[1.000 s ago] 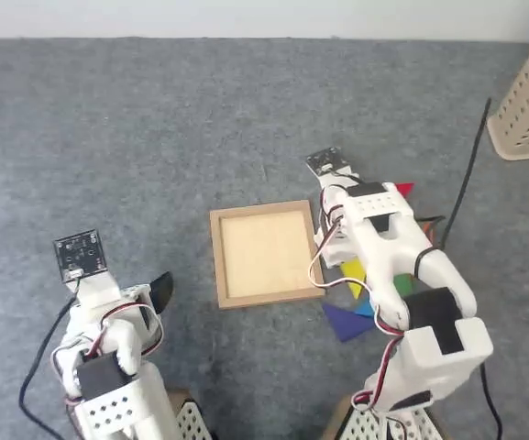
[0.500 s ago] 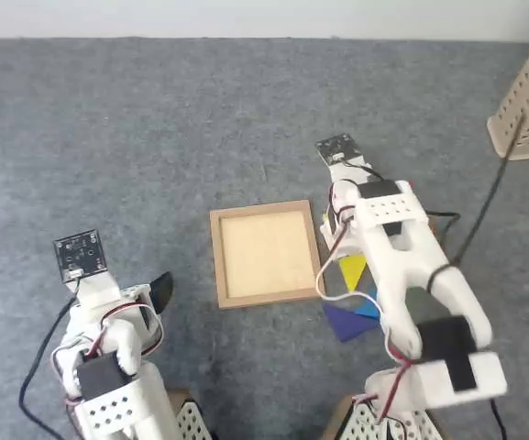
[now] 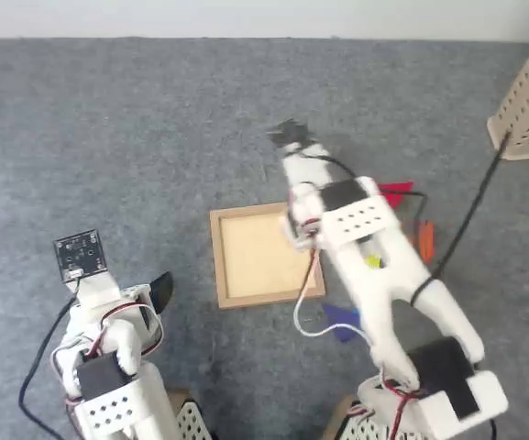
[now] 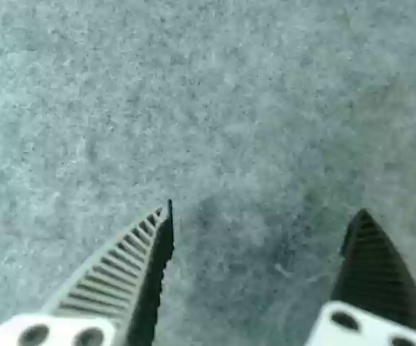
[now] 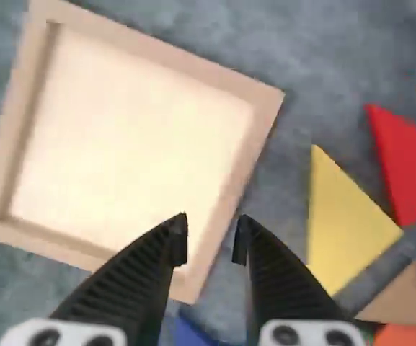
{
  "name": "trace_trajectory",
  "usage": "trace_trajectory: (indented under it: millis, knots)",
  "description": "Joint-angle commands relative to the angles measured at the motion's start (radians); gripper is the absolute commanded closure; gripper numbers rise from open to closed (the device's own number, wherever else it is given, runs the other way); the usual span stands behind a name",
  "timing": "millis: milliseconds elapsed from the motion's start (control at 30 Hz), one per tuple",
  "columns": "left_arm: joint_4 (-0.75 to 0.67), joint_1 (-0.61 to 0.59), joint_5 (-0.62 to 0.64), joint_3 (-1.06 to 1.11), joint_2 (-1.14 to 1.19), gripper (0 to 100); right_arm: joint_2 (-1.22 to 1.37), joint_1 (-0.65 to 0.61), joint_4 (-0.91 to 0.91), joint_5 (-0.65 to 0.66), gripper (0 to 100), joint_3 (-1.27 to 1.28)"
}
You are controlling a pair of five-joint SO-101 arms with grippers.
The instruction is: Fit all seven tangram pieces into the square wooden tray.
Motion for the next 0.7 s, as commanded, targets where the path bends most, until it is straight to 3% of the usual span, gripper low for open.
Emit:
trace_trajectory:
  millis: [0, 133, 200, 667]
  knots:
    - [-0.002, 0.002, -0.002, -0.013, -0.012, 65, -0.005, 0.104, 0.081, 0.018, 88.4, -0.129]
    - [-0.002, 0.002, -0.002, -0.013, -0.012, 65, 0.013, 0.269, 0.134, 0.172, 81.8, -0.183]
    - [-0.002, 0.002, -0.002, -0.013, -0.012, 65, 0.045, 0.306, 0.107, 0.189, 79.4, -0.176]
    - [-0.002, 0.002, -0.002, -0.013, -0.012, 65, 0.337, 0.308, -0.015, 0.192, 78.9, -0.173]
